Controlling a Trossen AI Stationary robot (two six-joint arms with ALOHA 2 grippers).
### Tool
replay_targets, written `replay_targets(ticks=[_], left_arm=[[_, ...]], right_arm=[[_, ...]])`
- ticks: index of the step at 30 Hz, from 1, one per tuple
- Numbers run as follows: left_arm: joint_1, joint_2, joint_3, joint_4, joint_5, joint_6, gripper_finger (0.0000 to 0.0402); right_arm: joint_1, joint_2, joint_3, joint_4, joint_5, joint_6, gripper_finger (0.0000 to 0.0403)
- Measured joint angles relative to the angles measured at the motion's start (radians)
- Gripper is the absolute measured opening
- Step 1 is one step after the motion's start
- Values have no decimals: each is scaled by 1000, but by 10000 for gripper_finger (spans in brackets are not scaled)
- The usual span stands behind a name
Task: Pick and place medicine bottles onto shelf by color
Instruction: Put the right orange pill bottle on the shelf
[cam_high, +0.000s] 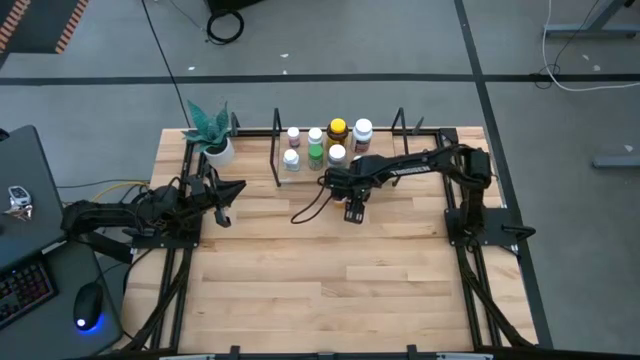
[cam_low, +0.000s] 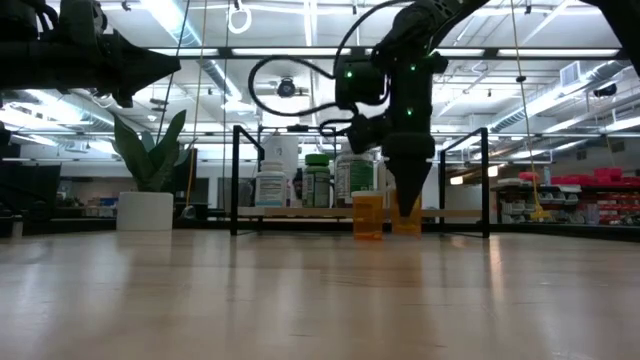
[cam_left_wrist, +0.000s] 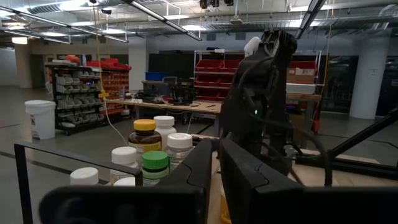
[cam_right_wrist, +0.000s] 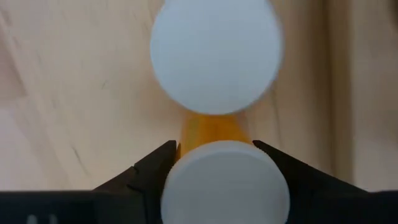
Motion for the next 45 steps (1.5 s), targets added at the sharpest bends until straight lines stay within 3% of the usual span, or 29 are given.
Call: replay_targets(ticks=[18, 32, 45], left_arm=[[0, 0, 0, 0, 0, 0, 34], [0, 0, 0, 0, 0, 0, 28], [0, 0, 0, 0, 0, 0, 40]], right_arm=[[-72, -210, 1, -173, 24, -6, 213], [-295, -213, 1, -141, 24, -184, 213], [-445, -213, 1, -63, -75, -281, 213]])
